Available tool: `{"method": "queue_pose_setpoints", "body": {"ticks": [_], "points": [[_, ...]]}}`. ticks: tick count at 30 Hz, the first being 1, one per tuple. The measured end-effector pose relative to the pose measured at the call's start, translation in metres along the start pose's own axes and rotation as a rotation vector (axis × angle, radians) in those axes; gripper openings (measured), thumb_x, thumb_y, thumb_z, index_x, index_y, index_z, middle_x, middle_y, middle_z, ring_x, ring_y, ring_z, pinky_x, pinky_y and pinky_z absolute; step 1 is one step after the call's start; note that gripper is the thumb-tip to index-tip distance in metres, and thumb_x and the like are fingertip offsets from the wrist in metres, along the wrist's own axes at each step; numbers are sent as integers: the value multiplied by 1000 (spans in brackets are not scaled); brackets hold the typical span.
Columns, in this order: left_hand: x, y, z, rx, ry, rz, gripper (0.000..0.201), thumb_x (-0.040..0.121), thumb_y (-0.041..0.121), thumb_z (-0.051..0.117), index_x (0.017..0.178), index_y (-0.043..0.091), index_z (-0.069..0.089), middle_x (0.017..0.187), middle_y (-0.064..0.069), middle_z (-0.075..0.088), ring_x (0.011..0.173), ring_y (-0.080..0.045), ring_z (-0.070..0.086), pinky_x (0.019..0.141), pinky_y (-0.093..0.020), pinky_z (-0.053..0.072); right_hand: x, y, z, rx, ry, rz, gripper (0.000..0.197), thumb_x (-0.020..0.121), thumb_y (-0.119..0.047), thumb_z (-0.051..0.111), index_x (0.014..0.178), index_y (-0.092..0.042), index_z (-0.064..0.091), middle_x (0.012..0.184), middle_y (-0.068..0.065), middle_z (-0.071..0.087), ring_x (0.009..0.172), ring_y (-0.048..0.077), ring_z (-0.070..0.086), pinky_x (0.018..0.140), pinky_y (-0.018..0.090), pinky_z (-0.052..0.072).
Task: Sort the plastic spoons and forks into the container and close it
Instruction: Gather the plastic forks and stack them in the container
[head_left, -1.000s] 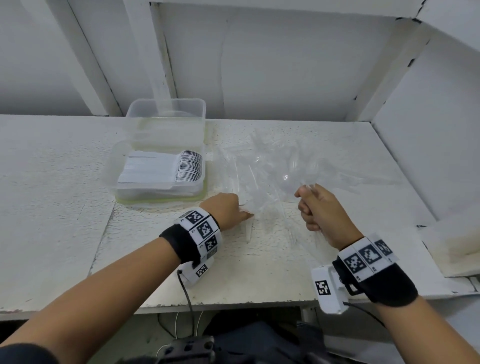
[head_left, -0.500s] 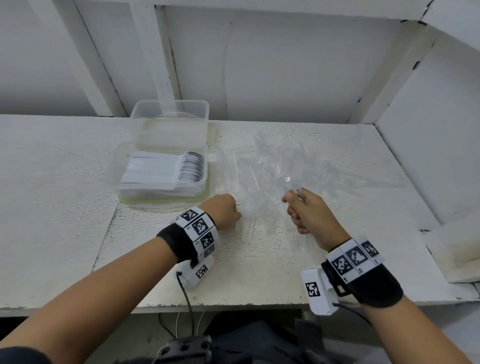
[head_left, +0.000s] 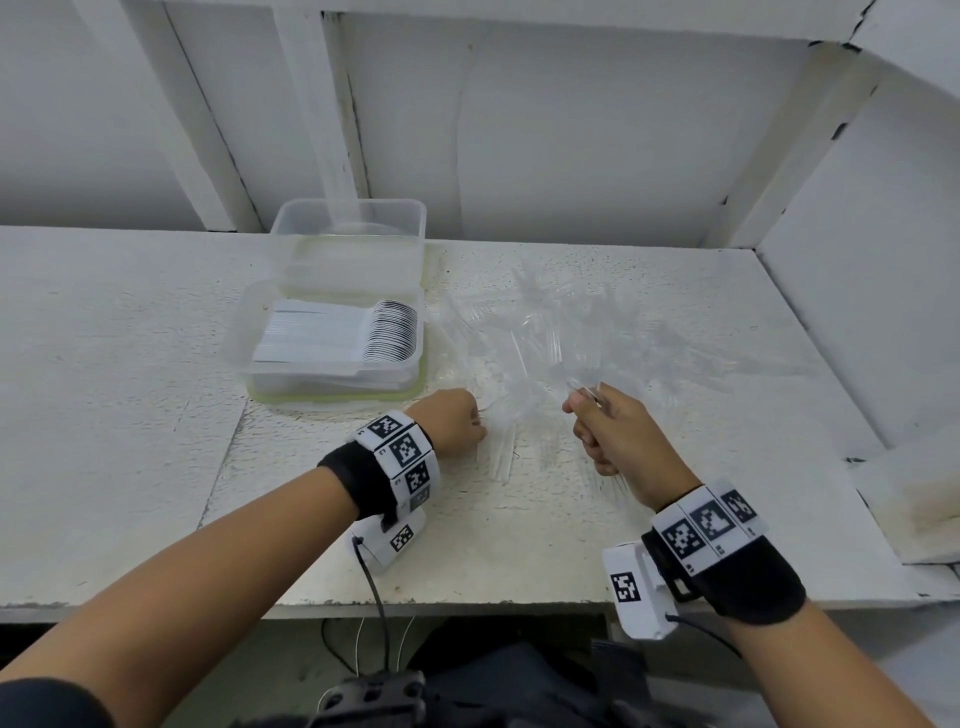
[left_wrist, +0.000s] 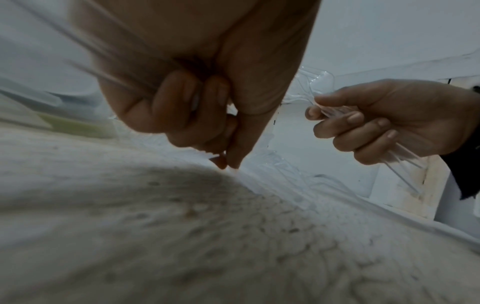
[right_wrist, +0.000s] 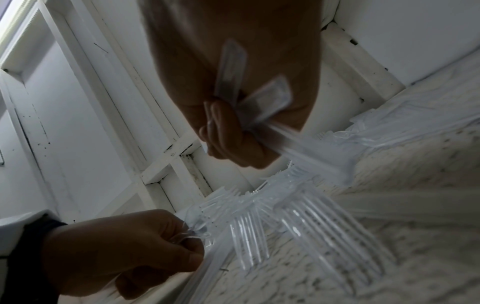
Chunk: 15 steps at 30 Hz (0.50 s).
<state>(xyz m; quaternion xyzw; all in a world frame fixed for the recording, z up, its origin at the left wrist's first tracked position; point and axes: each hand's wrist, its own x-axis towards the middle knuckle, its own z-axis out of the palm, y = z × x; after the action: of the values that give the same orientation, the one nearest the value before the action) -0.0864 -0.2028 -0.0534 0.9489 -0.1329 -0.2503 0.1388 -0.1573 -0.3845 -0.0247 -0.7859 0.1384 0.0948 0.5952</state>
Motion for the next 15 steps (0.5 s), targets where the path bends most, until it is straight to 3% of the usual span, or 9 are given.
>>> {"method": "queue_pose_setpoints", "body": {"ticks": [2, 4, 7, 15], "points": [[2, -3, 3, -44, 11, -25, 35, 91, 19, 47, 59, 13, 36, 63, -1, 39, 65, -19, 40, 52, -24, 28, -1, 2, 0, 3, 3, 4, 18, 97, -26, 45, 90, -13, 55, 62, -1, 41, 48, 8, 29, 42, 20, 24], [0, -1, 5, -68, 10, -22, 42, 92, 24, 49, 56, 15, 29, 59, 0, 32, 59, -18, 35, 51, -25, 23, -3, 3, 0, 2, 6, 10, 18, 96, -26, 45, 91, -12, 55, 62, -1, 41, 47, 8, 29, 41, 19, 24], [-2, 5, 5, -38, -17, -19, 44, 92, 37, 51, 59, 14, 32, 60, 1, 33, 56, -13, 34, 51, -25, 26, -4, 4, 1, 2, 13, 19, 19, 96, -26, 46, 94, -10, 56, 62, -1, 41, 46, 7, 29, 39, 18, 25], [0, 3, -5, -96, -73, -21, 46, 91, 21, 52, 53, 13, 28, 57, -1, 27, 49, -12, 25, 47, -24, 19, -8, 5, 1, -8, 21, 7, 19, 96, -27, 46, 93, -11, 56, 62, -1, 42, 47, 7, 31, 40, 17, 26]]}}
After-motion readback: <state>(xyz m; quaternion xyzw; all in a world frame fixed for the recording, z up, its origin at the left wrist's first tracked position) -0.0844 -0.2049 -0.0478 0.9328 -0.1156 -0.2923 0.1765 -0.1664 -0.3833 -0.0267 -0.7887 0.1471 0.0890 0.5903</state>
